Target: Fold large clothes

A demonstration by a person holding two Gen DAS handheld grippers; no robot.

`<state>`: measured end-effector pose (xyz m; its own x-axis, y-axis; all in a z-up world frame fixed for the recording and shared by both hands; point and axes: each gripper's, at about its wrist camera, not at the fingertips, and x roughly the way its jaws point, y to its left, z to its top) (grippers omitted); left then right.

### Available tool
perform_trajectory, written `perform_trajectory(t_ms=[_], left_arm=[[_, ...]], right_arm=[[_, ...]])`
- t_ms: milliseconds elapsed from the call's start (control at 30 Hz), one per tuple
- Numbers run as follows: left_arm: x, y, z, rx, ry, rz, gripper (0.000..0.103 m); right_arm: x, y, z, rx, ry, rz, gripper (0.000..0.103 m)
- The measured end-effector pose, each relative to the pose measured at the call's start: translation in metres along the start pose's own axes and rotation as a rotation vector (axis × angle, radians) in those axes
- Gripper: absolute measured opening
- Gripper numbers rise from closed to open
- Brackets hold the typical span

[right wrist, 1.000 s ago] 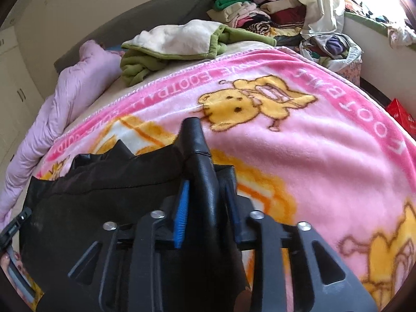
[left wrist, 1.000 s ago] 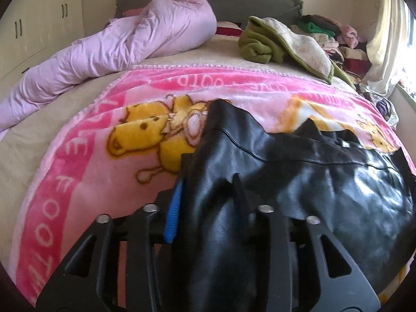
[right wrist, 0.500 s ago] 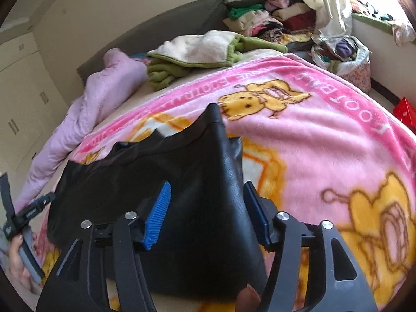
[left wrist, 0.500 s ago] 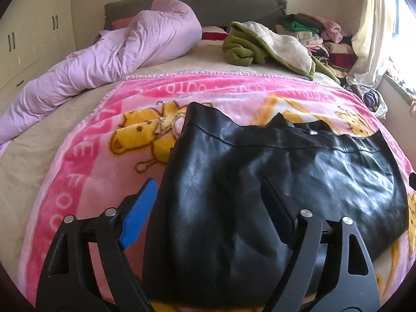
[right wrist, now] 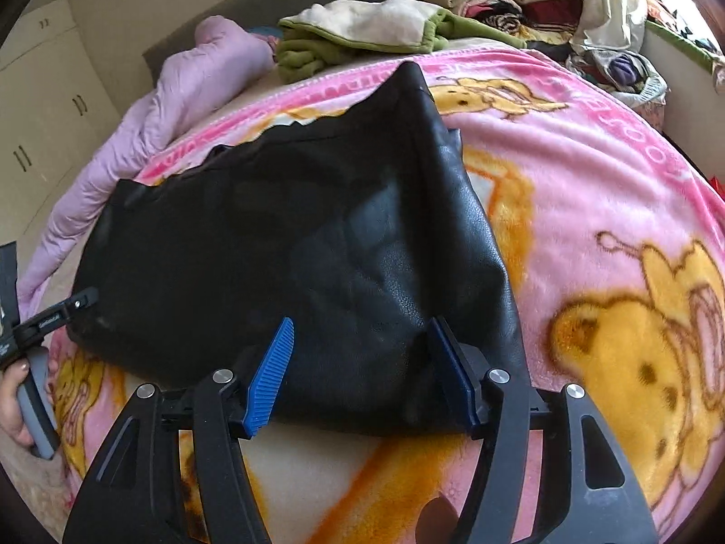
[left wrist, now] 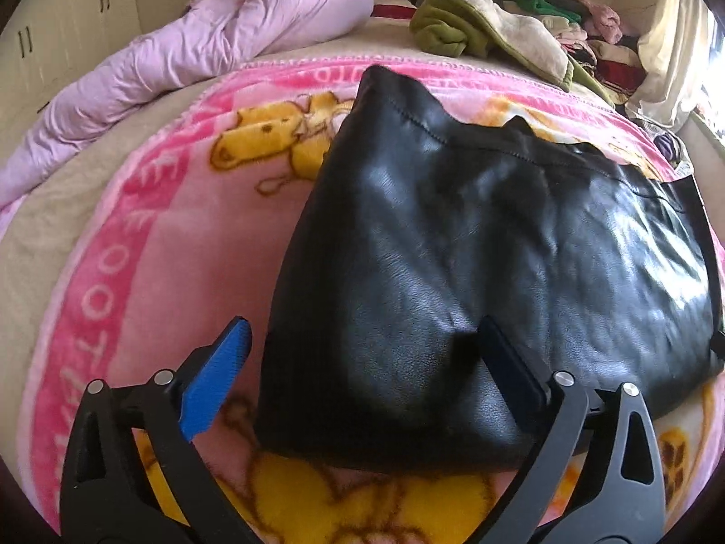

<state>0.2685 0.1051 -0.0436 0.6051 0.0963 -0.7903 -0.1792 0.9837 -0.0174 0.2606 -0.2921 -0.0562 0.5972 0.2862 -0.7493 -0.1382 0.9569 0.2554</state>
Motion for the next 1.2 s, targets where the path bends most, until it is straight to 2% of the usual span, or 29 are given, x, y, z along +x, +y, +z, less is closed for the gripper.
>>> perform_trajectory(t_ms=[67, 133, 233, 300, 500, 600, 900, 1067, 1200], left_arm=[[0.002, 0.006, -0.002, -0.043, 0.008, -0.032, 0.094], [-0.006, 0.008, 0.0, -0.054, -0.001, -0.031, 0.094], [-0.02, 0.006, 0.001, -0.029, -0.04, -0.003, 0.094], [-0.025, 0.009, 0.004, -0.033, -0.046, -0.015, 0.094], [-0.036, 0.012, 0.007, -0.007, -0.067, 0.034, 0.094], [-0.037, 0.017, 0.009, -0.012, -0.061, 0.038, 0.094], [-0.027, 0.031, 0.011, -0.042, -0.024, 0.022, 0.094], [-0.018, 0.043, 0.019, -0.078, 0.004, -0.009, 0.094], [-0.007, 0.058, 0.028, -0.135, 0.034, -0.044, 0.094]], right_arm=[[0.001, 0.005, 0.0, -0.017, -0.005, -0.025, 0.06], [-0.005, 0.009, 0.001, -0.023, -0.028, -0.02, 0.065], [-0.021, 0.018, -0.001, -0.02, -0.058, 0.06, 0.066], [-0.028, 0.027, -0.003, -0.044, -0.069, 0.08, 0.069], [-0.038, 0.074, -0.01, -0.161, -0.102, 0.133, 0.079], [-0.04, 0.099, -0.013, -0.242, -0.124, 0.123, 0.086], [-0.022, 0.178, -0.031, -0.472, -0.109, 0.158, 0.092], [-0.001, 0.221, -0.045, -0.599, -0.096, 0.138, 0.093], [0.029, 0.257, -0.06, -0.758, -0.099, 0.011, 0.094]])
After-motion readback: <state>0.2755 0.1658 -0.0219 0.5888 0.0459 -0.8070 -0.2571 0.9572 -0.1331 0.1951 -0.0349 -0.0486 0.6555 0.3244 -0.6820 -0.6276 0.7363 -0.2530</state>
